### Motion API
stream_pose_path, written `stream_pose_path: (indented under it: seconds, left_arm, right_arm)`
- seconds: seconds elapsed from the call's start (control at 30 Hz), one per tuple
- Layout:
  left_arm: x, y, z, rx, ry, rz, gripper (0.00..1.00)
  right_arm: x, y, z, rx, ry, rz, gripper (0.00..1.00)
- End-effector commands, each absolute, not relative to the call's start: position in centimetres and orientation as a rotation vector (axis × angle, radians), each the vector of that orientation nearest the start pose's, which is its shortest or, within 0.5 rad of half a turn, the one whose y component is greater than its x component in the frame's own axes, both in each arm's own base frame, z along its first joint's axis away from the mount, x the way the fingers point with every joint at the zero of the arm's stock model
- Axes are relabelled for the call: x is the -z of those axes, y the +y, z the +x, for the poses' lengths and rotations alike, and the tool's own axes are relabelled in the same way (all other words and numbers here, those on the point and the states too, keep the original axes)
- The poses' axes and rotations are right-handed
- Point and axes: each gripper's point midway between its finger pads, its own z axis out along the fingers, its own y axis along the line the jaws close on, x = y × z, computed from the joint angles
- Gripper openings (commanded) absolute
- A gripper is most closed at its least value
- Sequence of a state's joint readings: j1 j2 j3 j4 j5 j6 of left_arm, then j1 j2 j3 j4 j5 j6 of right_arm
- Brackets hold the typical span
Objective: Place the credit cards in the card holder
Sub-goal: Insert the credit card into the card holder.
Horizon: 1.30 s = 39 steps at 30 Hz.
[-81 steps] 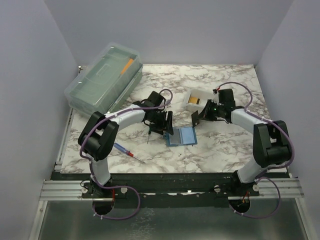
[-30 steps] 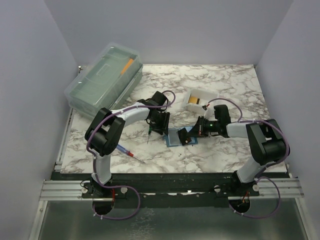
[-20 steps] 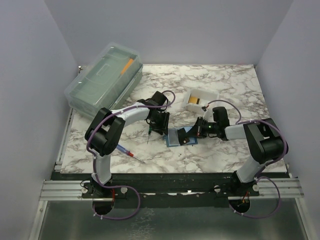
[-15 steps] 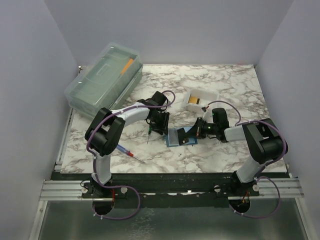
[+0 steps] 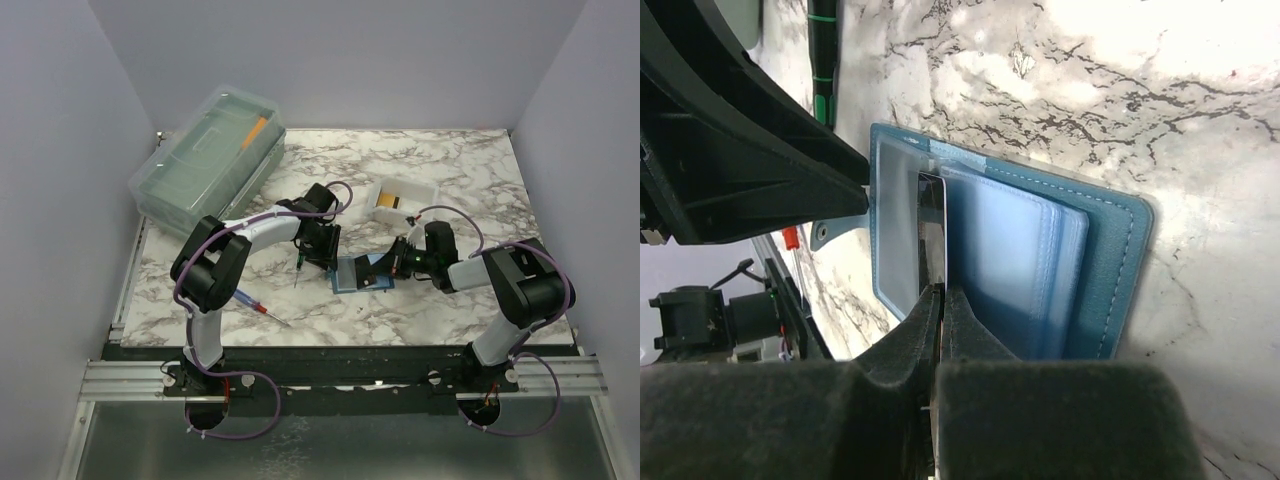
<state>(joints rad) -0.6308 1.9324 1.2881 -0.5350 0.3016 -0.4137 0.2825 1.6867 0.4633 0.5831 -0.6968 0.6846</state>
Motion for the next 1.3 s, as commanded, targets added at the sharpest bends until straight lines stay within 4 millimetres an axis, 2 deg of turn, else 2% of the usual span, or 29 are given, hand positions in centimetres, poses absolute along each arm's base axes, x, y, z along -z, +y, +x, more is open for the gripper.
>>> stream_pose_path:
  seconds: [0.0,0.23,0.53,0.7,0.8,0.93,1.1,1.27]
  left_arm:
    - [-0.1,-28.0,27.2,0.564,2.91,0.427,0.36]
    - [-0.2,-28.1,27.0,0.567,2.91,0.428,0.36]
    - [-0.5,-28.3,27.0,0.572,2.9,0.427,0.35]
    - [-1.8,-28.4,27.4,0.581,2.867,0.399,0.35]
    - [-2.9,-28.1,27.6,0.581,2.842,0.386,0.46]
    - [-3.4,-27.4,27.2,0.575,2.841,0.373,0.51]
    - [-3.3,-27.0,26.2,0.586,2.863,0.355,0.47]
    - [-2.0,-26.9,25.5,0.586,2.905,0.342,0.38]
  right_arm:
    - [-2.0,21.3,28.2,-1.201,2.323,0.097,0.0]
    - [-2.0,21.6,28.2,-1.209,2.307,0.136,0.0]
    - [-1.7,23.0,27.1,-1.202,2.295,0.156,0.0]
    - [-1.5,22.7,26.8,-1.12,2.314,0.175,0.07]
    - [-1.2,22.2,26.5,-1.076,2.338,0.179,0.2]
    - [-1.0,21.6,26.1,-1.025,2.379,0.164,0.24]
    - [-1.1,21.2,25.6,-0.963,2.43,0.138,0.3]
    - [-1.2,22.1,25.3,-0.994,2.433,0.101,0.29]
